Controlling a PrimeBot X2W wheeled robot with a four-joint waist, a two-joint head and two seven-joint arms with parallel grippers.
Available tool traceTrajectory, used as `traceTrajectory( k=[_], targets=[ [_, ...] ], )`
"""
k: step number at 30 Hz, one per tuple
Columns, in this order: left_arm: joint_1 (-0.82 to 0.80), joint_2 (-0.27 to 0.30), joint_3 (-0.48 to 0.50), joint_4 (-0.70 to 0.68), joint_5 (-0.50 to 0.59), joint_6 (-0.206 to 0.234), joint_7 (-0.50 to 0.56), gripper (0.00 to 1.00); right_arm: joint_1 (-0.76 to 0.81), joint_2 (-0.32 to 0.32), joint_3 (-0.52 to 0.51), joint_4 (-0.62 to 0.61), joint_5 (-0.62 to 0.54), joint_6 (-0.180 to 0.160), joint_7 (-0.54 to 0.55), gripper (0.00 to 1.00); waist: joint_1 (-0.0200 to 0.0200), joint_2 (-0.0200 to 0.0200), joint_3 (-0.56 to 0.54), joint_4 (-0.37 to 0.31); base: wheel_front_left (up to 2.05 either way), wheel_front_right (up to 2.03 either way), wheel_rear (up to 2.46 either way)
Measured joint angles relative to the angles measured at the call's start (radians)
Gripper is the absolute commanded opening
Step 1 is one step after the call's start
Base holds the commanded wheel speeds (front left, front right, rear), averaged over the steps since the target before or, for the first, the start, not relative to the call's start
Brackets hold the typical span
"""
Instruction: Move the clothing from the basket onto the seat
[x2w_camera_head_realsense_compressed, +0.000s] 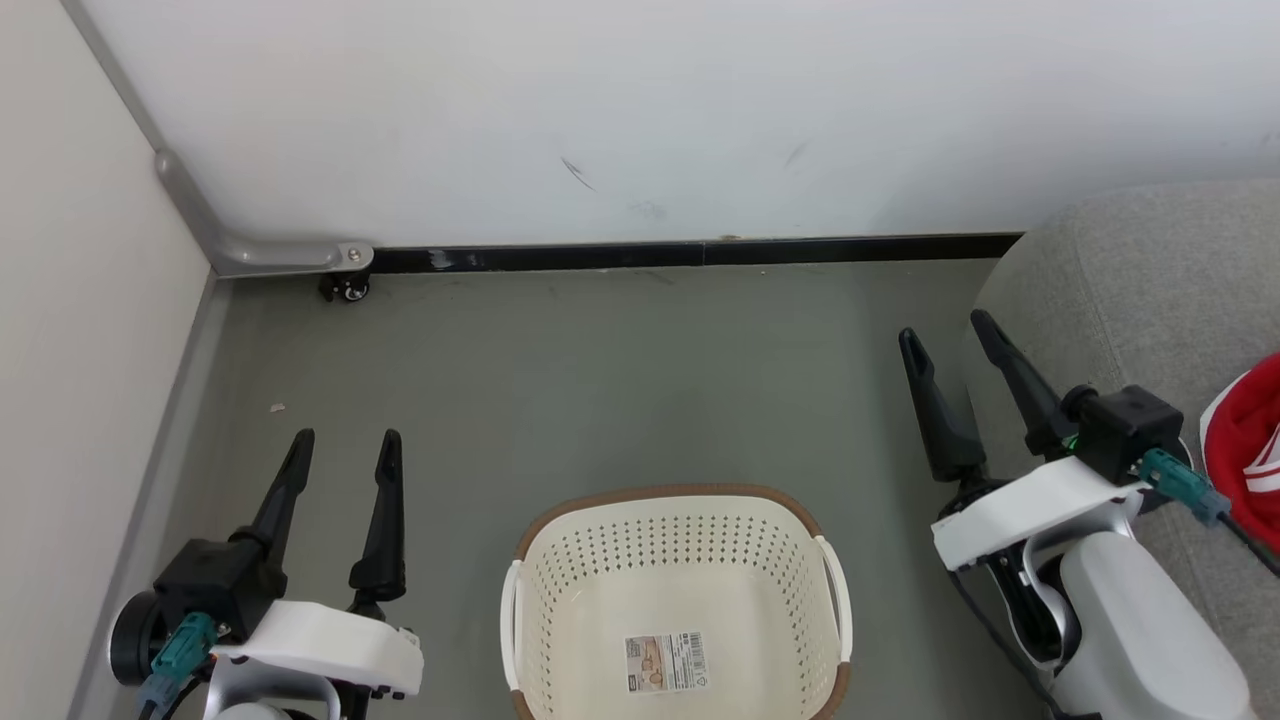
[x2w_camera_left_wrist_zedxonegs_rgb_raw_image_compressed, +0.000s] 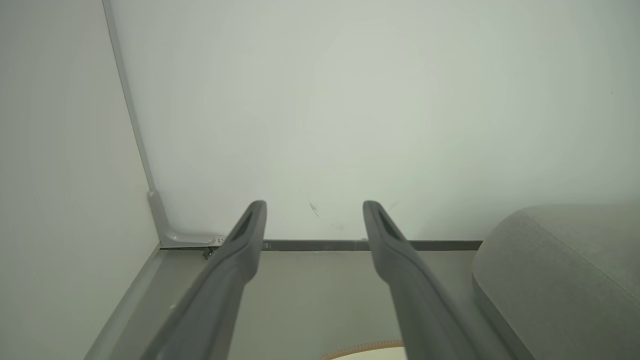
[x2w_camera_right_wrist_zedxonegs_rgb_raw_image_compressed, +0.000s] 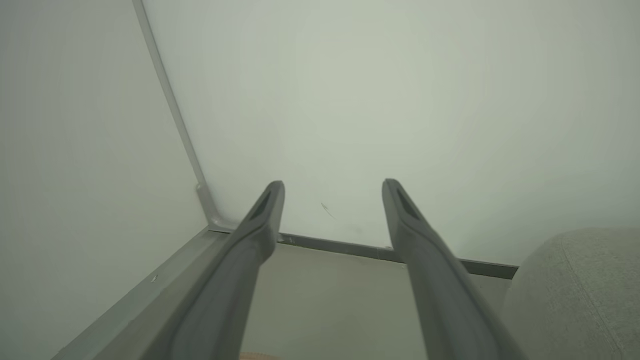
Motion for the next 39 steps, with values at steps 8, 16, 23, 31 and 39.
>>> traceTrajectory(
  k=[8,16,23,31,39],
  targets=[
    [0.034,-0.010,0.004,0.019,0.002,0.017,-0.007,1.00,0.089,0.041,-0.036,-0.014,-0.030,0.000,0.000,1.00,0.0000,0.0000,-0.040,0.012,0.00,0.00,0.00],
    [0.069,-0.009,0.011,0.032,0.002,0.017,-0.007,1.00,0.167,0.060,-0.075,-0.039,-0.079,0.000,0.000,1.00,0.0000,0.0000,-0.078,0.013,0.00,0.00,0.00],
    [0.091,-0.007,0.004,0.034,0.010,0.017,-0.007,1.00,0.245,0.081,-0.102,-0.067,-0.100,0.000,0.011,1.00,0.0000,0.0000,-0.105,0.007,0.00,0.00,0.00],
    [0.115,-0.008,0.001,0.036,0.011,0.016,-0.008,1.00,0.298,0.096,-0.113,-0.099,-0.140,0.000,0.030,1.00,0.0000,0.0000,-0.125,-0.006,0.00,0.00,0.00],
    [0.118,0.002,-0.007,0.032,0.047,0.016,-0.008,1.00,0.331,0.104,-0.120,-0.136,-0.150,0.000,0.048,1.00,0.0000,0.0000,-0.140,-0.014,0.00,0.00,0.00]
  ],
)
